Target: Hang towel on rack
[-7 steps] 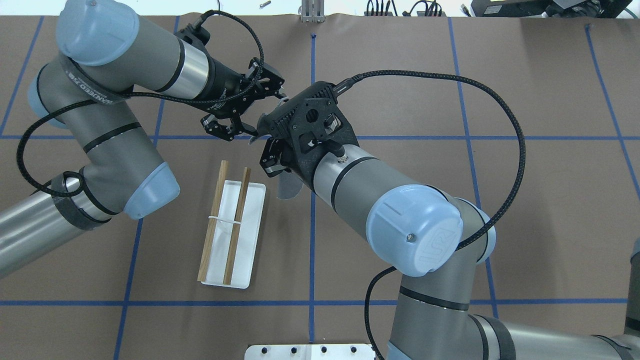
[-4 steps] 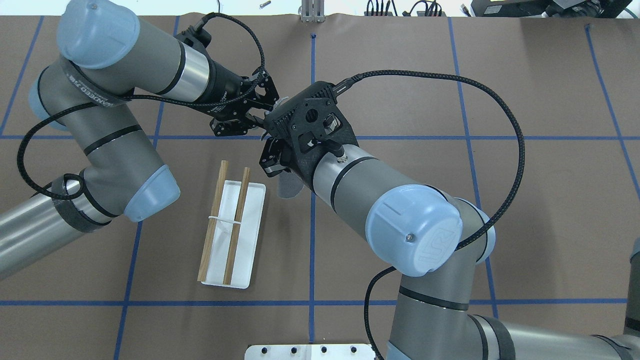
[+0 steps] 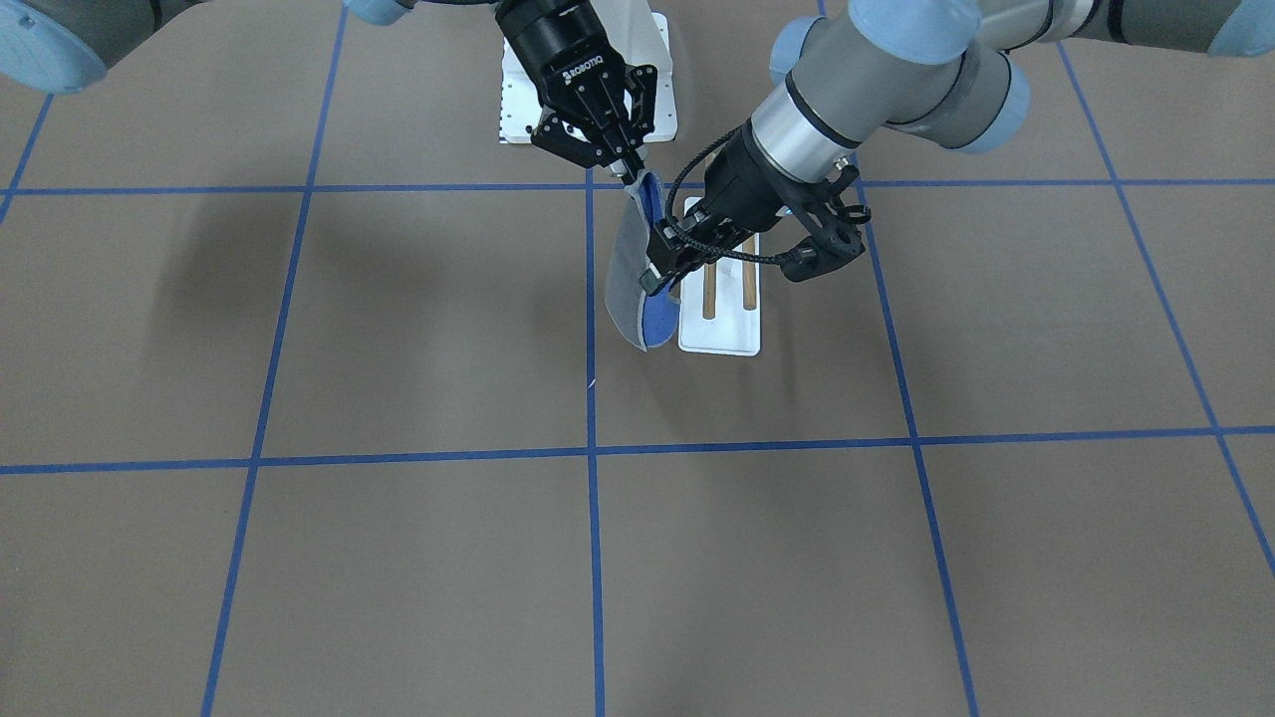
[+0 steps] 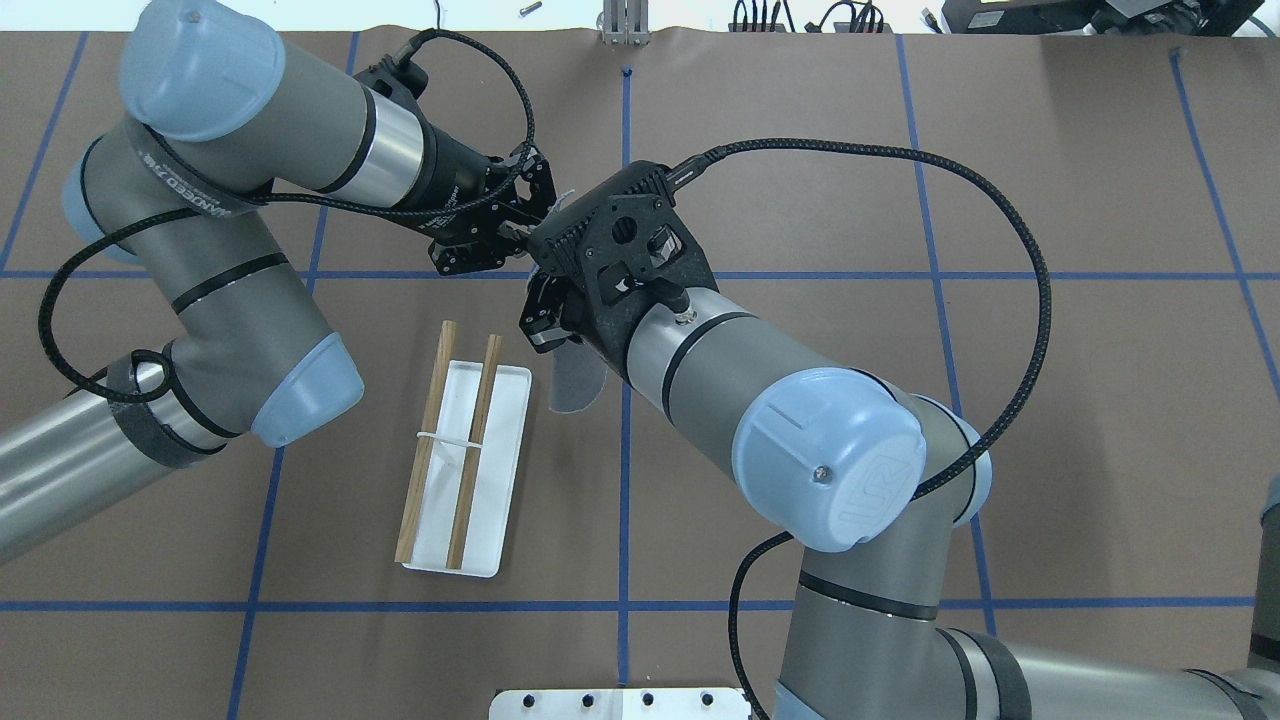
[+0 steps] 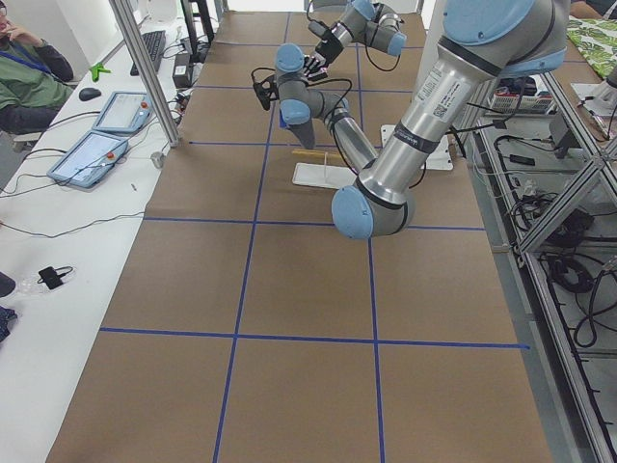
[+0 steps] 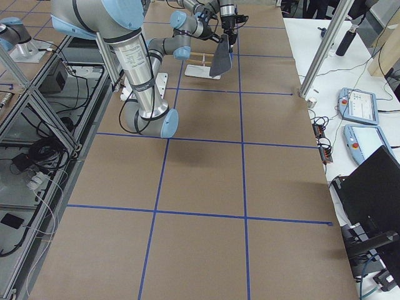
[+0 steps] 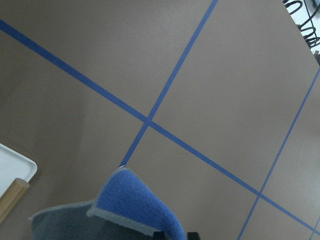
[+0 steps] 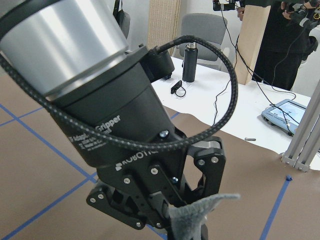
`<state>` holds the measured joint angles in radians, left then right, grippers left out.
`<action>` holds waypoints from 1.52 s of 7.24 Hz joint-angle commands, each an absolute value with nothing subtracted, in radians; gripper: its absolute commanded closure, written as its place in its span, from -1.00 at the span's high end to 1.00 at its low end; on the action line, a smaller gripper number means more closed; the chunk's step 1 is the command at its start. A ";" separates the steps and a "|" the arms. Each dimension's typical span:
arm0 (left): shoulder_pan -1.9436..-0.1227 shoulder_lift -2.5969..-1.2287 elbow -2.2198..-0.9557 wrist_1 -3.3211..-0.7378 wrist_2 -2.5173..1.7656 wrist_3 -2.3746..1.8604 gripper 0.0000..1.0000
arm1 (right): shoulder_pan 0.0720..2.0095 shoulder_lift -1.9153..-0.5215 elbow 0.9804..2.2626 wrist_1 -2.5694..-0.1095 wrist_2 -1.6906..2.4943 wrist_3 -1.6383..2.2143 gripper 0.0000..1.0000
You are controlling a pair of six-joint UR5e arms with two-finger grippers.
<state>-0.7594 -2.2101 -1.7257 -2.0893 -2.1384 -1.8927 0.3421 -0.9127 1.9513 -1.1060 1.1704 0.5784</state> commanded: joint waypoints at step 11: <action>-0.839 -2.206 -1.723 -2.083 -2.144 -1.798 -1.00 | 0.347 -0.971 1.954 -1.121 1.153 0.825 1.00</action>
<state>-0.8111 -2.2075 -1.7260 -2.0867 -2.1426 -1.8225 0.3470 -0.9561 1.9533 -1.1135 1.1406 0.7763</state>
